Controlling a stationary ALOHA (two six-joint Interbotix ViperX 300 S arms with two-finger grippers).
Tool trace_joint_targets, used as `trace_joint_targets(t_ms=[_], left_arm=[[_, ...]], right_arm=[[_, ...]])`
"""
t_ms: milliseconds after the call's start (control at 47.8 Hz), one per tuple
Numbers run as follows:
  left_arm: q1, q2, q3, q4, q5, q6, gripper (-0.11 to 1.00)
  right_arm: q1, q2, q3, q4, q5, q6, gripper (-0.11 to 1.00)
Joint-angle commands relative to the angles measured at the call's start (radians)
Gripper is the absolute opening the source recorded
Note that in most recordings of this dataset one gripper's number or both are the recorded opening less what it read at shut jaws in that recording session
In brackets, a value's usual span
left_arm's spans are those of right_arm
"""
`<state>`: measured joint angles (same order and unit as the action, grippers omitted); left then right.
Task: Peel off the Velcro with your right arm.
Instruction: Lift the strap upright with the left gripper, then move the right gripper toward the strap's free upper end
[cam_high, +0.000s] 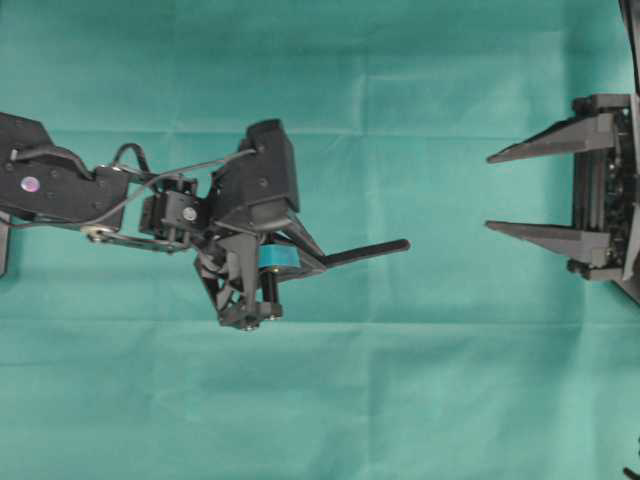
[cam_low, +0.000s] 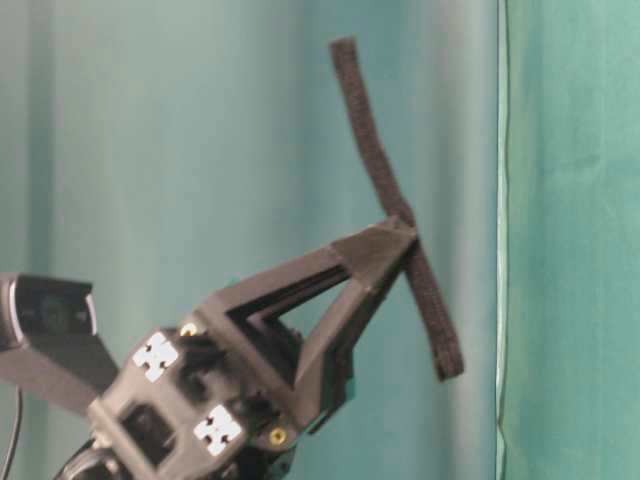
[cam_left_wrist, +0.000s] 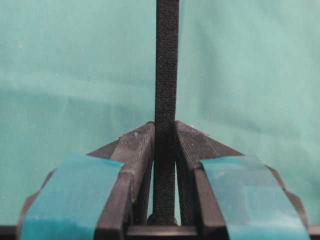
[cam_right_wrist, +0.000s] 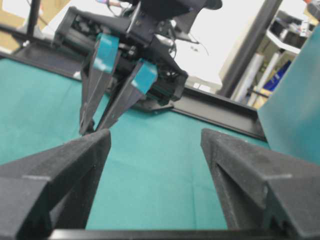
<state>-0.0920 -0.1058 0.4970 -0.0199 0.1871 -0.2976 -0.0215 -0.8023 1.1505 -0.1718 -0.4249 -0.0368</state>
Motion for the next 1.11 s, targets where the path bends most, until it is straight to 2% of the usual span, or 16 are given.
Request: trace_joint_targets(t_ms=[0,126,209,314,460,523,628,816,1088], left_arm=[[-0.005,-0.048,0.008,-0.006,-0.041,-0.006,0.11],[-0.003,-0.089,0.061,-0.008,-0.141,-0.051,0.11],[-0.003,-0.117,0.101,-0.006,-0.221,-0.071,0.11],[-0.003,-0.152,0.156,-0.008,-0.325,-0.083,0.11],[-0.003,-0.181,0.204,-0.008,-0.434,-0.129,0.11],[-0.002,-0.186,0.219,-0.008,-0.463,-0.149,0.11],[0.000,-0.186,0.232,-0.008,-0.492,-0.166,0.11],[0.000,-0.186,0.242,-0.008,-0.508,-0.207,0.11],[0.003,-0.189,0.249,-0.006,-0.508,-0.209,0.11]], right_arm=[[-0.002,0.021,-0.041,-0.041,-0.009,-0.006,0.44],[-0.002,0.040,-0.061,-0.106,-0.014,-0.044,0.44],[-0.002,0.055,-0.071,-0.124,-0.028,-0.083,0.44],[-0.002,0.092,-0.087,-0.129,-0.051,-0.153,0.44],[-0.002,0.173,-0.126,-0.129,-0.081,-0.293,0.44],[-0.002,0.216,-0.147,-0.127,-0.092,-0.354,0.44],[-0.002,0.279,-0.184,-0.121,-0.107,-0.420,0.44],[-0.009,0.339,-0.224,-0.114,-0.126,-0.459,0.44],[-0.020,0.351,-0.221,-0.110,-0.160,-0.465,0.44]])
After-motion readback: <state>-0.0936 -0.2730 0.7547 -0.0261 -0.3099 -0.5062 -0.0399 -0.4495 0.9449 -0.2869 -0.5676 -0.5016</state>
